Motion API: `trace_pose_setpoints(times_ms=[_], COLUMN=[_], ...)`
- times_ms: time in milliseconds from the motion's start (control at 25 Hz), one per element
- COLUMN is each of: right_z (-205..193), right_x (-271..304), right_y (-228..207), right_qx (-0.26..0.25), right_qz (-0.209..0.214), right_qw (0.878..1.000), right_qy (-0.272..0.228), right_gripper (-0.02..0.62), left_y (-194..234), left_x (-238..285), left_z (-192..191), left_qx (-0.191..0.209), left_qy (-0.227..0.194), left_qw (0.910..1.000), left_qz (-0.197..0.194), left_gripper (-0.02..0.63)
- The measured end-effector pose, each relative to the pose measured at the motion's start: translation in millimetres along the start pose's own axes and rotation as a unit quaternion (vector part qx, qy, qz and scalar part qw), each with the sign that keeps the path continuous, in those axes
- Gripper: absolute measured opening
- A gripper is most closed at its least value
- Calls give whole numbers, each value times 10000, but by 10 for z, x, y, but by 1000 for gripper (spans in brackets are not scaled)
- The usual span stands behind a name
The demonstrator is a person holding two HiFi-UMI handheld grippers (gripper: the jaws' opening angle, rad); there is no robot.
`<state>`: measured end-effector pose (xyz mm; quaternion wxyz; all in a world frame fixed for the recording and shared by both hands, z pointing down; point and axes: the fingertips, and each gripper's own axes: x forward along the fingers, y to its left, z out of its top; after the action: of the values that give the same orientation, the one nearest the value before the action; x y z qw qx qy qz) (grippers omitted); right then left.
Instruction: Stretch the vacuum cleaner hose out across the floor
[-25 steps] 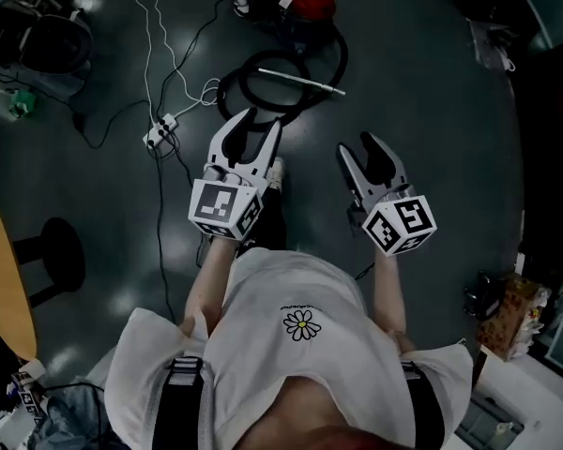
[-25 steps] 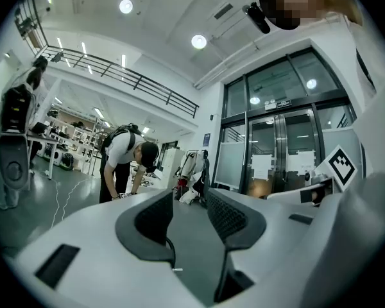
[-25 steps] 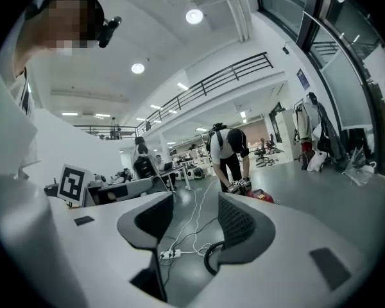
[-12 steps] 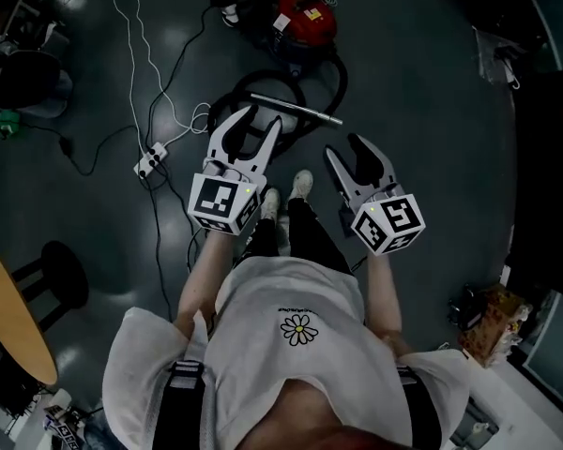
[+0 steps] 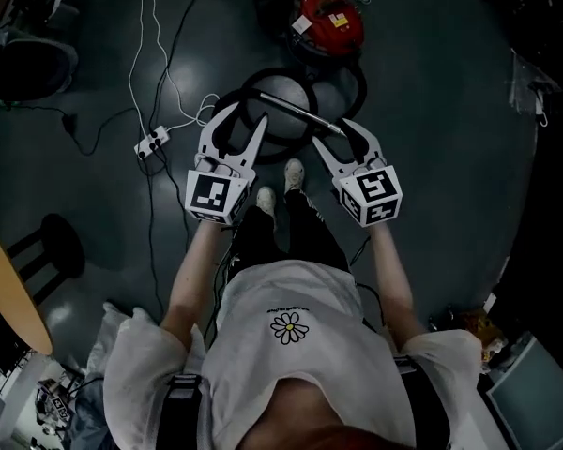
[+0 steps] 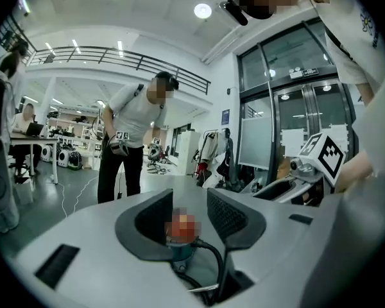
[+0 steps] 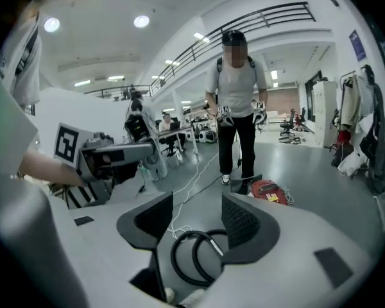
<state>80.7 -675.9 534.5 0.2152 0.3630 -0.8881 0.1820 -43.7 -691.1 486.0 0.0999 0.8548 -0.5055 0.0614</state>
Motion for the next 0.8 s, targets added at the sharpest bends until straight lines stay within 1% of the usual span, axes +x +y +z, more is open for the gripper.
trace_pose_setpoints(times_ms=[80, 160, 240, 360, 480, 560, 680, 760, 800], right_z=[-372, -914, -1655, -2986, -4220, -4883, -5611, -5930, -6058], right_x=[491, 1120, 1807, 2779, 3601, 4050, 4553, 4802, 4894], right_y=[-253, -509, -762, -1128, -1415, -1568, -1764, -1886, -1960], right_qx=[-297, -517, -657, -784, -947, -1135, -1567, -1858, -1960], right_qz=[63, 200, 368, 496, 450, 367, 328, 240, 108], right_qw=[9988, 9958, 9910, 9789, 9605, 9463, 9211, 9041, 8964], right_qy=[384, 735, 1102, 1821, 2576, 3005, 3549, 3841, 3974], right_gripper=[227, 227, 227, 227, 227, 227, 227, 227, 226], left_y=[187, 424, 657, 962, 1243, 1402, 1591, 1696, 1727], left_x=[350, 738, 1107, 1496, 1659, 1698, 1769, 1824, 1847], left_z=[-396, -953, -1663, -2802, -3857, -4461, -5128, -5390, -5478], left_qx=[34, 80, 93, -15, -85, -127, -232, -329, -362], left_qy=[123, 187, 264, 415, 596, 685, 793, 830, 840], left_qw=[9999, 9998, 9996, 9991, 9982, 9976, 9966, 9960, 9957], left_qz=[-10, -52, -35, 21, 30, 16, 48, 101, 119], left_gripper=[152, 152, 152, 152, 152, 152, 152, 152, 152])
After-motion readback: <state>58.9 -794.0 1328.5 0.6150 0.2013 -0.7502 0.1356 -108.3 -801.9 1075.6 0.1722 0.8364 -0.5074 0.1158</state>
